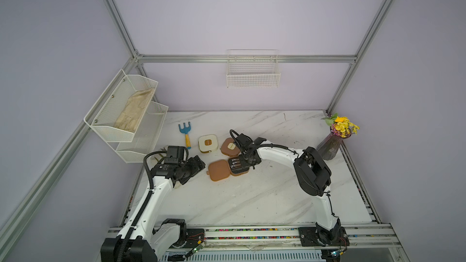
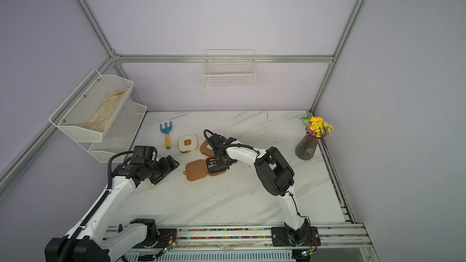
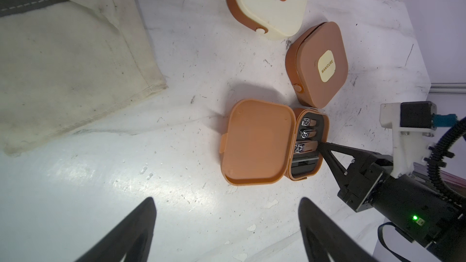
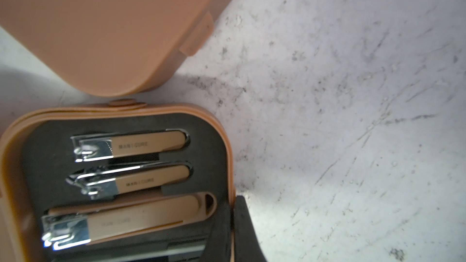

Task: Organize nail clipper sets
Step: Adjust the storage box at the center of the board, then pick up the storage box at the center of the board, then close the storage box at the center of the board, then place the storage box at the center of the board.

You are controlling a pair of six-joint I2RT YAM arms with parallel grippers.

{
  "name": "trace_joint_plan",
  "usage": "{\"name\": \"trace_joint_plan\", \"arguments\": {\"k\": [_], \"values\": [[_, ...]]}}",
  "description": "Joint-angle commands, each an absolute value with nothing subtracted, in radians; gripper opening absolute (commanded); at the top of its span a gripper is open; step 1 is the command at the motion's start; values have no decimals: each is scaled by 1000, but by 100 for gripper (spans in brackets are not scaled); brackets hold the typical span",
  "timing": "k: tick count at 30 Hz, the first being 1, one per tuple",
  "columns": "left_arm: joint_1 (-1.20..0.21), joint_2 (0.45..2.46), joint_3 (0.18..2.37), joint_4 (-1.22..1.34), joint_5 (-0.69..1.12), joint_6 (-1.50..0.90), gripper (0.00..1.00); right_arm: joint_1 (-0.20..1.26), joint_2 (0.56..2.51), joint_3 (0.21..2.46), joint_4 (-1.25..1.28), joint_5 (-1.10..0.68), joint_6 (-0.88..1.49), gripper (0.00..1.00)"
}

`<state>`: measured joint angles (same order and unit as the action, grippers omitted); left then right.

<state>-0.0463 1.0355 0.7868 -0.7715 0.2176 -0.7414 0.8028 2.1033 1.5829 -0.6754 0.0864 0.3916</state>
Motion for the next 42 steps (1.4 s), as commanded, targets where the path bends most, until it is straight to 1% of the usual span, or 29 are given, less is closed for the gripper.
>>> {"name": "trace_joint_plan", "arguments": {"k": [1,5,10,15,19,21,28,38,42], "values": [[-49,1022,747,-751,194,-749,85,782,2056,1535,-685,61,402,0],[-49,1026,737,-741,178,-750,78,755,1961,1489,-666,28,409,0],[-48,1052,713,-691,216,-755,68,743,1856,1465,-671,-6,420,0],[-51,1080,673,-565,338,-733,69,742,1769,1473,-688,-22,428,0],[-62,1100,626,-396,464,-739,70,742,1733,1507,-721,-37,424,0],[-81,1127,617,-338,489,-747,70,742,1722,1521,-735,-38,416,0],[-129,1167,608,-233,502,-762,70,742,1700,1525,-750,-38,408,0],[-146,1082,604,-206,491,-778,71,744,1739,1496,-741,-34,394,0],[-159,1077,610,-206,489,-785,71,767,1774,1507,-737,-20,394,0]]}}
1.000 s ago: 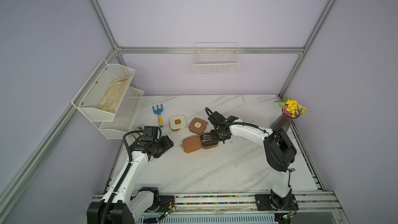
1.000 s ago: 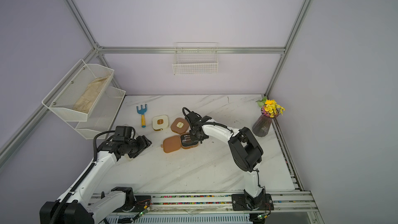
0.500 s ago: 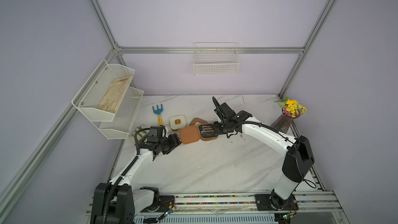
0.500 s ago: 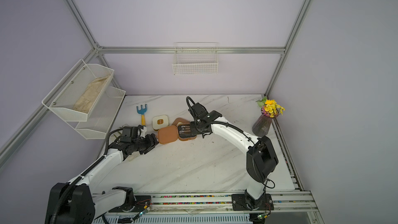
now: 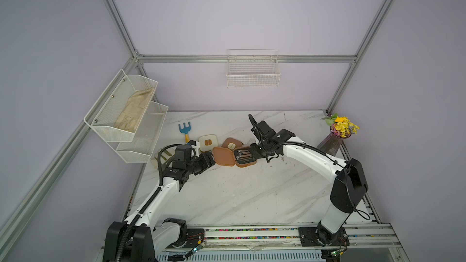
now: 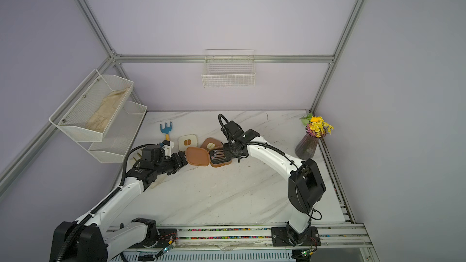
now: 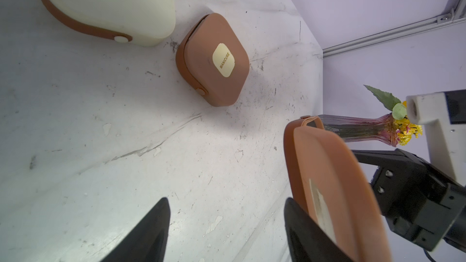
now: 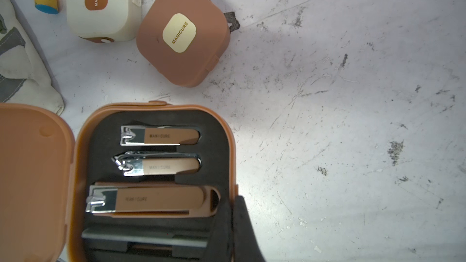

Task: Organize nail clipper sets
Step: Place the storage box at the center of the board.

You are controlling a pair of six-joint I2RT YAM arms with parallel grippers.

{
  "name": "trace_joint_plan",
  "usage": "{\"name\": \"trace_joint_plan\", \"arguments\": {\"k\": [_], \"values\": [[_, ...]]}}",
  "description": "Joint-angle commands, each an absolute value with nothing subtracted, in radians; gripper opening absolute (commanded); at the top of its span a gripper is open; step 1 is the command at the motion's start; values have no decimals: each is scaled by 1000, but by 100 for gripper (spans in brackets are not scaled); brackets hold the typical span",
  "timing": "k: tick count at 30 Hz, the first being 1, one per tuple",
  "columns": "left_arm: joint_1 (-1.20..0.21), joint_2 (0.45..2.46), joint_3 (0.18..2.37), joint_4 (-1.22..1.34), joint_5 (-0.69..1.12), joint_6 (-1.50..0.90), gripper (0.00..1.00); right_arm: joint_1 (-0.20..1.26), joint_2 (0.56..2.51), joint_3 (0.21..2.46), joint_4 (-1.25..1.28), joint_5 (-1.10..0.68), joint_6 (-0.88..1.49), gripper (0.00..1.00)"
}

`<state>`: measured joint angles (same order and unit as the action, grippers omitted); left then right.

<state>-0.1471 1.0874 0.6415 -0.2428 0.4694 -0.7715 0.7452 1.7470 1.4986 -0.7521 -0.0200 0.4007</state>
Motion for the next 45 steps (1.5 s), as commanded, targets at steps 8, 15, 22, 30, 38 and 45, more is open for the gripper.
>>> {"name": "trace_joint_plan", "arguments": {"k": [8,15,22,30,38,45], "values": [[-217,1119,620,-186,460,-796,71,844,1849,1548,-711,47,421,0],[-272,1173,608,-142,436,-811,71,928,1897,1496,-574,102,547,0],[-284,1202,574,-133,406,-795,71,975,1930,1354,-419,170,698,0],[-284,1210,536,-153,359,-773,71,998,1927,1238,-332,209,789,0],[-284,1225,528,-153,345,-766,71,1000,1809,1198,-399,261,778,30],[-288,1273,557,-156,344,-755,71,1000,1625,1110,-495,271,743,58]]}}
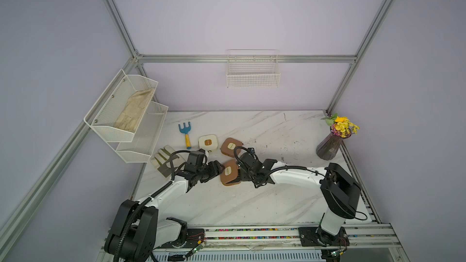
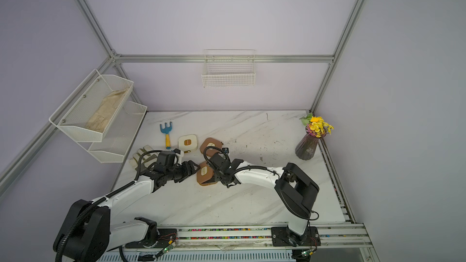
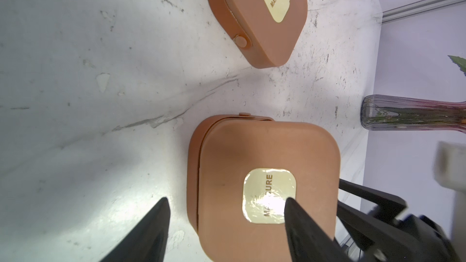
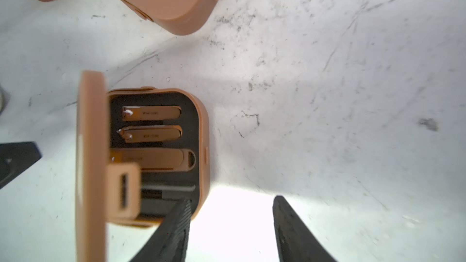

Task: Organize nail clipper sets
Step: Place the storage box at the center of the board.

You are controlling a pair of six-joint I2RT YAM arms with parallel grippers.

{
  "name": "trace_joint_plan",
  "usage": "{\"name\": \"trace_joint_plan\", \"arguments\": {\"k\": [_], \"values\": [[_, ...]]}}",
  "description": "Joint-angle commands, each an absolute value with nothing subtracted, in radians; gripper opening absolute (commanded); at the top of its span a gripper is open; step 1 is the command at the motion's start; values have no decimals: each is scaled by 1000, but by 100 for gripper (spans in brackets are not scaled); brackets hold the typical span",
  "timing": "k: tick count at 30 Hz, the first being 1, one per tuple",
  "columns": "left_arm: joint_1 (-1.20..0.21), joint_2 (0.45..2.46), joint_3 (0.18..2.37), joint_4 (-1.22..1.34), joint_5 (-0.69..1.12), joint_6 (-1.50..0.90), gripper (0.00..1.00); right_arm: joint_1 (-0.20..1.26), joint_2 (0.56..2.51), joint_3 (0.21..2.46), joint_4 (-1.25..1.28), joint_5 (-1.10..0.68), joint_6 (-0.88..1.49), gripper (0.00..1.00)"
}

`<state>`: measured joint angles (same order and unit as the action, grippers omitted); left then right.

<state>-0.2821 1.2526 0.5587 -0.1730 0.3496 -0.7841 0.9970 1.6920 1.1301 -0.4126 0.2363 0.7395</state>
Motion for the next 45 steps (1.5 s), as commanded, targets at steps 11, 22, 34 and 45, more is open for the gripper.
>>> {"name": "trace_joint_plan", "arguments": {"k": [11,22,34,45], "values": [[-377,1459,666,-270,231,-774,73,925,1586,1175,-569,83,594,67],[-444,1521,750,-461,57,-793,73,926,1794,1276,-461,-3,589,53],[-471,1570,779,-530,-17,-804,73,927,1929,1305,-428,-3,606,34],[-482,1589,781,-535,-21,-809,73,927,1967,1297,-452,21,621,35]]}}
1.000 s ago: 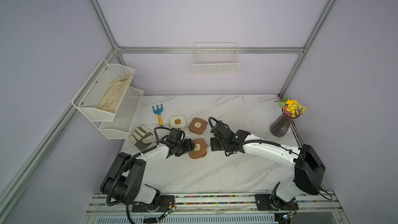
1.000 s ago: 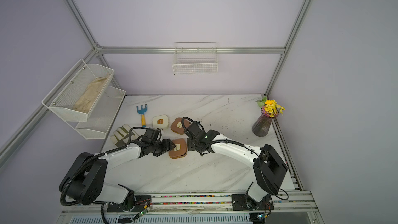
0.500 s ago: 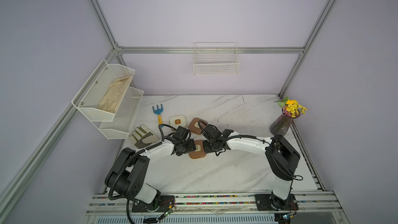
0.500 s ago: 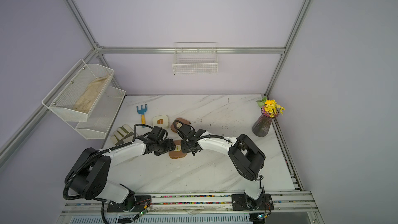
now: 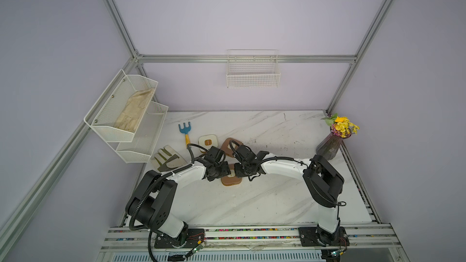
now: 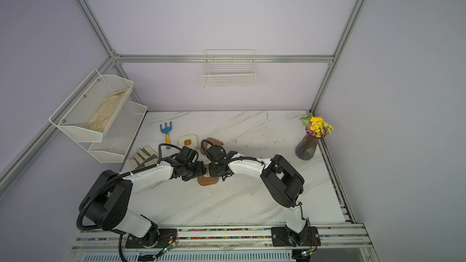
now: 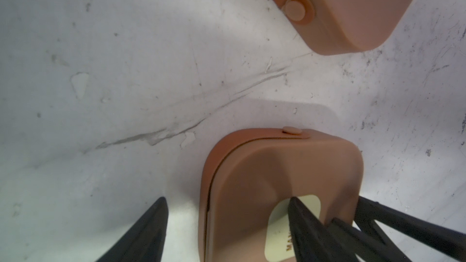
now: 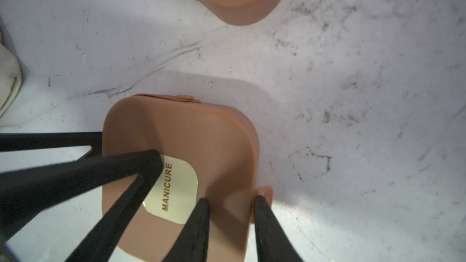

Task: Organize nail clipper sets
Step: Place the storage box at the center of the board.

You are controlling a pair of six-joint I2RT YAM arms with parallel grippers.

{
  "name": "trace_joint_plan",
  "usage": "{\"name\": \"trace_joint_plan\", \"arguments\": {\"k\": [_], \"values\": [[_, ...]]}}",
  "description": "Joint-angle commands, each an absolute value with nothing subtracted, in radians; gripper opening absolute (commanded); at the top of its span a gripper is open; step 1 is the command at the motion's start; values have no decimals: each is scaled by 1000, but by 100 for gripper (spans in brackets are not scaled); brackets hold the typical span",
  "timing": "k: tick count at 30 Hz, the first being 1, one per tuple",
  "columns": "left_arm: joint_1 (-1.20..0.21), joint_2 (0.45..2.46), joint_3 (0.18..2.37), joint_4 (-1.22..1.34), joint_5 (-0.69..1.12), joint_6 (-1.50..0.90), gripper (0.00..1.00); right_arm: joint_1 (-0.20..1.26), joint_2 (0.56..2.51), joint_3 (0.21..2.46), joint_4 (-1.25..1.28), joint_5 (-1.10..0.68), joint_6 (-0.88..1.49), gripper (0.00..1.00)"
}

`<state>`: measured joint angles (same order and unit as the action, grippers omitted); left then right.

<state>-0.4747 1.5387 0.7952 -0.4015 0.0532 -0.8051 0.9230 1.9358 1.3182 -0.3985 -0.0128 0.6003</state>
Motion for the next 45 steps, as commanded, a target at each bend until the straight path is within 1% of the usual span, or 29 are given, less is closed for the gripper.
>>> {"name": "trace_joint_plan", "arguments": {"k": [1,6,22,27,35,45], "values": [[-482,1588,781,-535,-20,-810,73,927,1961,1287,-456,26,628,38],[-483,1585,782,-535,-21,-811,73,927,1936,1238,-446,32,655,42],[-485,1570,777,-536,-14,-815,73,927,1937,1107,-336,-40,729,42],[-487,1563,778,-536,-5,-818,68,927,1932,1057,-309,-52,750,42],[-495,1546,772,-535,0,-828,68,927,1924,959,-222,-95,793,42],[-526,1551,774,-519,3,-847,64,927,1910,872,-135,-129,830,42]]}}
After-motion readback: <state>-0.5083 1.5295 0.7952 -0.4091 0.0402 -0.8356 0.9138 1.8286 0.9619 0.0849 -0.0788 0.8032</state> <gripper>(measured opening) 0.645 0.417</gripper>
